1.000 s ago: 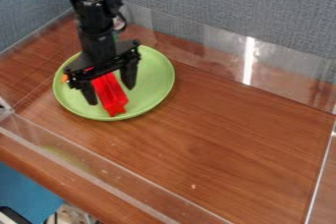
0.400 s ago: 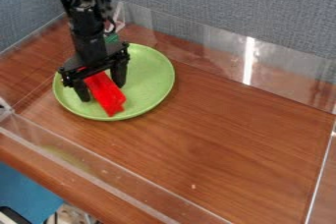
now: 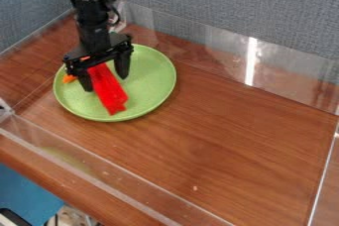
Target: Move the red object from the green plate to the table
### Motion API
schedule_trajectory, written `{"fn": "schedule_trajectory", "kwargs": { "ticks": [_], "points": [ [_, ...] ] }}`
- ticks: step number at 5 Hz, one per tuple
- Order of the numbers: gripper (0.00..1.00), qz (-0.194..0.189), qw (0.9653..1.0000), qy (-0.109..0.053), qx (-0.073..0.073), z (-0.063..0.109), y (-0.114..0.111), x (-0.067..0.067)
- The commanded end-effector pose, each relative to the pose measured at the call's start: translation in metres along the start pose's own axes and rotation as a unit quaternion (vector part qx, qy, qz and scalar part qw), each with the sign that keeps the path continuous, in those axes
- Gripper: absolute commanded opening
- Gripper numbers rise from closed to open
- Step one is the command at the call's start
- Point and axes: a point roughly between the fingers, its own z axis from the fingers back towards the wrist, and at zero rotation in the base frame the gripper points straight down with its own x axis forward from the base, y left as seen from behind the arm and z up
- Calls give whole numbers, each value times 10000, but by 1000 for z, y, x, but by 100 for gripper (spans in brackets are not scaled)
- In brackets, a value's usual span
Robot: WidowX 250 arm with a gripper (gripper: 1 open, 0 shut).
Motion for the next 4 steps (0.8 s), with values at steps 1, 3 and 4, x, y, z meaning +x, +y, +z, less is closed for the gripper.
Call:
{"fn": "schedule_trajectory", "kwargs": {
  "ticks": [1, 3, 4],
  "points": [
    [100, -281, 9994, -162, -136, 18, -10, 14],
    [100, -149, 9998, -164, 22, 9, -24, 7],
    [100, -86, 9998, -144, 70, 7, -31, 9]
  ]
}}
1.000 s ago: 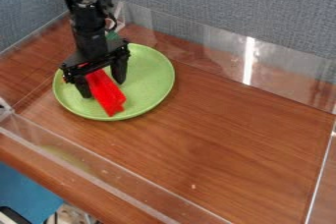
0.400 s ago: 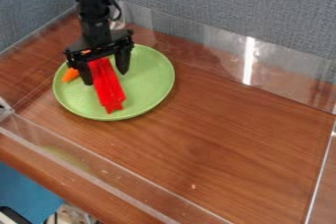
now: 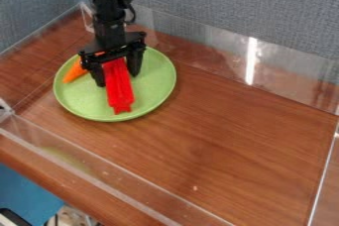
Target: Move the red object from the green plate to the table
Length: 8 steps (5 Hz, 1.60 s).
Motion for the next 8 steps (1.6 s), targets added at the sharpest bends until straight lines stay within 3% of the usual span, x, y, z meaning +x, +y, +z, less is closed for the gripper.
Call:
{"fn": "schedule_trajectory", "kwargs": {
  "ticks": [1, 2, 3, 5, 6, 7, 8],
  "points": [
    [100, 85, 9996, -206, -172, 23, -15, 7],
    [100, 74, 9997, -209, -95, 17, -10, 13],
    [0, 67, 9998, -207, -46, 14, -4, 20],
    [0, -434, 9979, -70, -482, 61, -5, -2],
    [0, -927, 9942, -11, -546, 73, -3, -38],
    [0, -1407, 9890, 43, -454, 67, 1, -77],
    [0, -1796, 9832, 58, -327, 51, 6, -105]
  ]
}}
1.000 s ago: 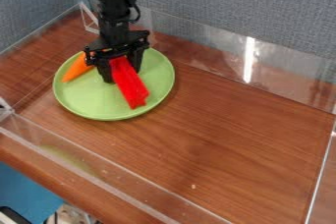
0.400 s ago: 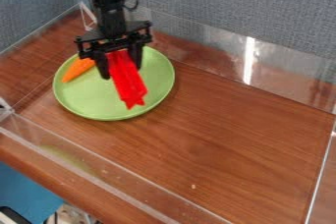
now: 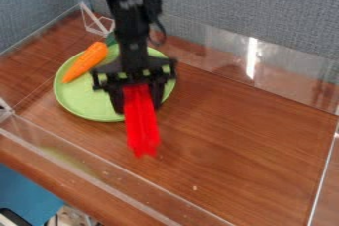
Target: Move the red object from the green plate to the table
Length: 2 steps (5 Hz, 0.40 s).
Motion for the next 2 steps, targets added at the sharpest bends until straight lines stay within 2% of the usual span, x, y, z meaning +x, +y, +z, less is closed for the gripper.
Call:
{"fn": "schedule_trajectory", "kwargs": {
  "ticks": [1, 2],
  "points": [
    [0, -242, 9995, -196, -55, -3, -5, -1],
    [0, -470, 9988, -141, 0, -14, -6, 1]
  ]
}}
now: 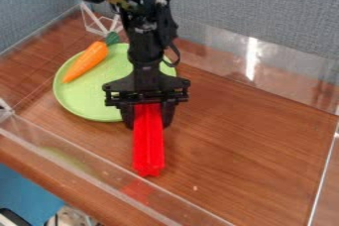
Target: Move the red object from the green plate to the table
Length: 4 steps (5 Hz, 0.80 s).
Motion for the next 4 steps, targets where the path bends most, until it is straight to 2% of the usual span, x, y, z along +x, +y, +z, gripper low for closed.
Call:
{"fn": "schedule_trajectory", "kwargs": {
  "ticks": [1, 2, 3, 4],
  "points": [
    [0, -561, 9984, -68, -66, 5, 2, 8],
    [0, -998, 9950, -19, -84, 4, 5, 13],
    [100, -875, 9961, 47, -77, 8, 10, 20],
    [100, -665, 9977, 108, -114, 18, 15, 30]
  ]
}}
